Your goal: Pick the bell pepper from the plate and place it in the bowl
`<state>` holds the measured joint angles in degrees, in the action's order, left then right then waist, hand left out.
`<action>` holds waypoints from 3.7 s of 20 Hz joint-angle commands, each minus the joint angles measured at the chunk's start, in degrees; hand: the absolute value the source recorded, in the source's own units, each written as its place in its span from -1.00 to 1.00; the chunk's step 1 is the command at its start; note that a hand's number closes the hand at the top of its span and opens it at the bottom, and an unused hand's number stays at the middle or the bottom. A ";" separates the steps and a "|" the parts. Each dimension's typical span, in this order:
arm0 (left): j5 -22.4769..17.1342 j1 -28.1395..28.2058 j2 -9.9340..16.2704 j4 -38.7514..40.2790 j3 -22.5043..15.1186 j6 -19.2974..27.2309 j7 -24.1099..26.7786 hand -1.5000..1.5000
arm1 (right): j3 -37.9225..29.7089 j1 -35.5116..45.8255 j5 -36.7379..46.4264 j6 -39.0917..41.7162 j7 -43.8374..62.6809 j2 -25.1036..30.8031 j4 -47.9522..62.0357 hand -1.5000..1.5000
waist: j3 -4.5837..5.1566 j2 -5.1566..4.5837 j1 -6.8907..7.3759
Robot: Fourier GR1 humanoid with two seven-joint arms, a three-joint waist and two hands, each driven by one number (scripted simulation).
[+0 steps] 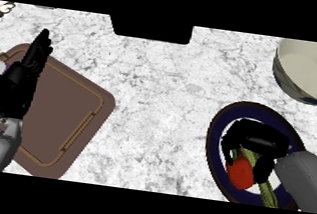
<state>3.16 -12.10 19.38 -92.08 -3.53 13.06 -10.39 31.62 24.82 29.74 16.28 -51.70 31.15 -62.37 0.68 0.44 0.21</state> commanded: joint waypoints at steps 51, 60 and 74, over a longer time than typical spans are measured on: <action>4.35 -0.24 -5.10 1.71 1.08 -1.86 2.59 0.00 | -48.22 9.67 0.91 -20.77 37.00 0.39 3.93 1.00 | -0.76 -1.27 2.03; 3.46 -5.58 -4.70 1.36 1.04 -3.99 -0.57 0.00 | -50.75 20.86 6.72 -32.66 28.90 3.41 32.34 1.00 | -0.96 -2.30 4.37; 4.93 -4.65 -6.06 2.81 0.70 -2.71 0.92 0.00 | -59.54 26.95 -4.10 -15.48 15.49 5.60 46.57 -1.00 | -1.10 -2.55 3.78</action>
<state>7.02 -16.20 14.08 -90.62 -2.61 9.26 -9.57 -25.17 50.92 28.56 -2.80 -31.03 35.48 -17.83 -0.42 -2.20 5.04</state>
